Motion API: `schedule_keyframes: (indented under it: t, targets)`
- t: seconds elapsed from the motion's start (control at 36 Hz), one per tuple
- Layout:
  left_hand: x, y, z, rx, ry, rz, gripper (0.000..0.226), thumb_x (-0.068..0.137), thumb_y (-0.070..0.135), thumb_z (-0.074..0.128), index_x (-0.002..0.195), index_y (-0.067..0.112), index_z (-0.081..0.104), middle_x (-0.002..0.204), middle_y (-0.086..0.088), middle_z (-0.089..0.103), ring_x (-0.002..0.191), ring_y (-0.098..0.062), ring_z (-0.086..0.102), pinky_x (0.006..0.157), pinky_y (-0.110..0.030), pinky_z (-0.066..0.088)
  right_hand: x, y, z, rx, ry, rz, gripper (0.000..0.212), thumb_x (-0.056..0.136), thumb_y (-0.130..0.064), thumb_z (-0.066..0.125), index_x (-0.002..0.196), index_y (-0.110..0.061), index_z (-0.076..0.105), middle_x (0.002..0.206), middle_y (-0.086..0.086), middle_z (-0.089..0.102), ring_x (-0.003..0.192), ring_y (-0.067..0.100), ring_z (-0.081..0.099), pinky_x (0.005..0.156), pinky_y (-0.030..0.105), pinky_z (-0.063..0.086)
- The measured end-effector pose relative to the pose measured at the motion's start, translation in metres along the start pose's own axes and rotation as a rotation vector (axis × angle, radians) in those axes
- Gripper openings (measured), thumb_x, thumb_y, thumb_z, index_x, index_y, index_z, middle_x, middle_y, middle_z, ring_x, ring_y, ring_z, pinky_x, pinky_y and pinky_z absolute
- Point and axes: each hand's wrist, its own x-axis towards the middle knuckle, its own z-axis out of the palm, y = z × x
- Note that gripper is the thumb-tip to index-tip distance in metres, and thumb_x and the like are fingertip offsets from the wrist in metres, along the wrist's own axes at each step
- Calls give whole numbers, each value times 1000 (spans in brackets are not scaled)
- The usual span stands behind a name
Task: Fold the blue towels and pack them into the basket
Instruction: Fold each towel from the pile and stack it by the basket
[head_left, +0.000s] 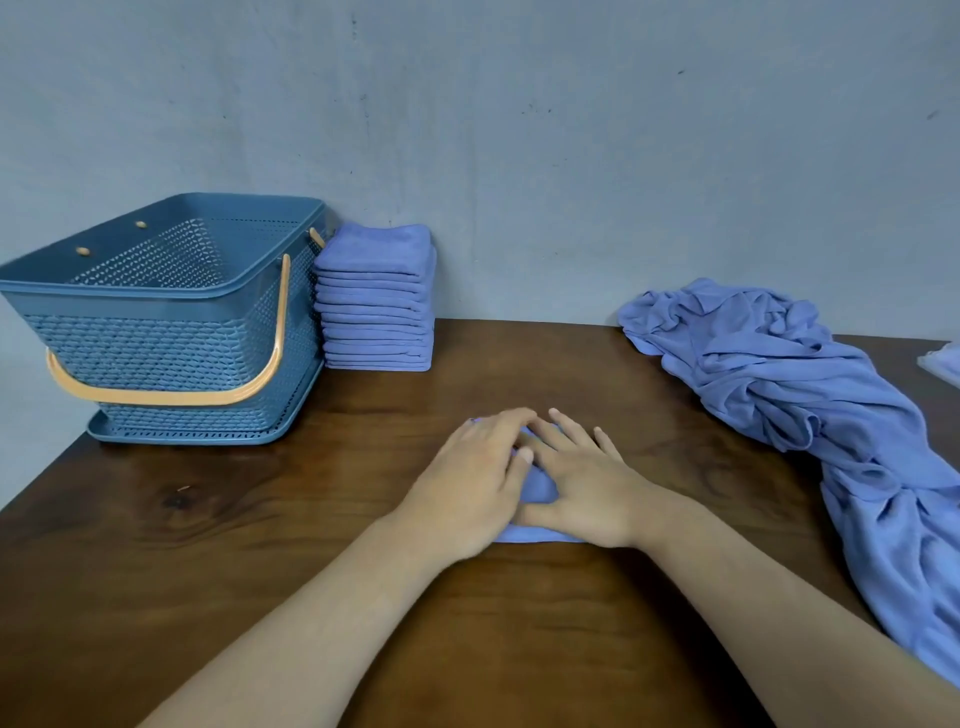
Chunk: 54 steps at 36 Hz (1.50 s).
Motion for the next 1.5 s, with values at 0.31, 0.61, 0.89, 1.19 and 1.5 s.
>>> schedule_keyframes:
  t: [0.31, 0.61, 0.89, 1.19, 1.5]
  targets:
    - [-11, -8, 5, 319, -265, -298, 79, 108, 67, 17, 169, 28, -15, 175, 10, -23, 159, -8, -25, 133, -45, -6, -14, 28, 7, 372, 520, 287, 47, 101, -53, 59, 144, -33, 57, 151, -20, 50, 146, 6, 39, 120, 39, 37]
    - [-1, -29, -33, 234, 153, -542, 45, 109, 55, 31, 114, 23, 62, 120, -2, 66, 107, -24, 58, 90, -44, 48, -6, 32, 8, 225, 452, 401, 43, 83, -84, 52, 96, -45, 63, 130, -28, 54, 137, 3, 42, 117, 45, 29]
    - [3, -31, -15, 154, 58, -529, 49, 96, 67, 56, 73, 24, 52, 78, 7, 60, 69, -11, 57, 59, -33, 35, 3, 22, 4, 508, 438, 357, 27, 87, -56, 67, 84, -30, 62, 101, -17, 69, 108, 12, 63, 106, 48, 45]
    - [10, -10, -6, -1001, 293, -475, 66, 86, 58, 81, 137, 24, 59, 128, 9, 74, 120, -13, 72, 103, -46, 57, -17, -5, -20, 1359, 491, -90, 31, 101, -13, 72, 129, -19, 62, 120, 7, 78, 113, 28, 75, 88, 32, 62]
    - [1, 9, -13, -1164, 233, -248, 41, 107, 42, 65, 136, 14, 71, 137, -15, 71, 130, -34, 67, 106, -46, 57, -21, -11, -25, 1276, 614, -133, 21, 96, -18, 79, 116, -20, 76, 116, 5, 79, 108, 23, 76, 86, 25, 59]
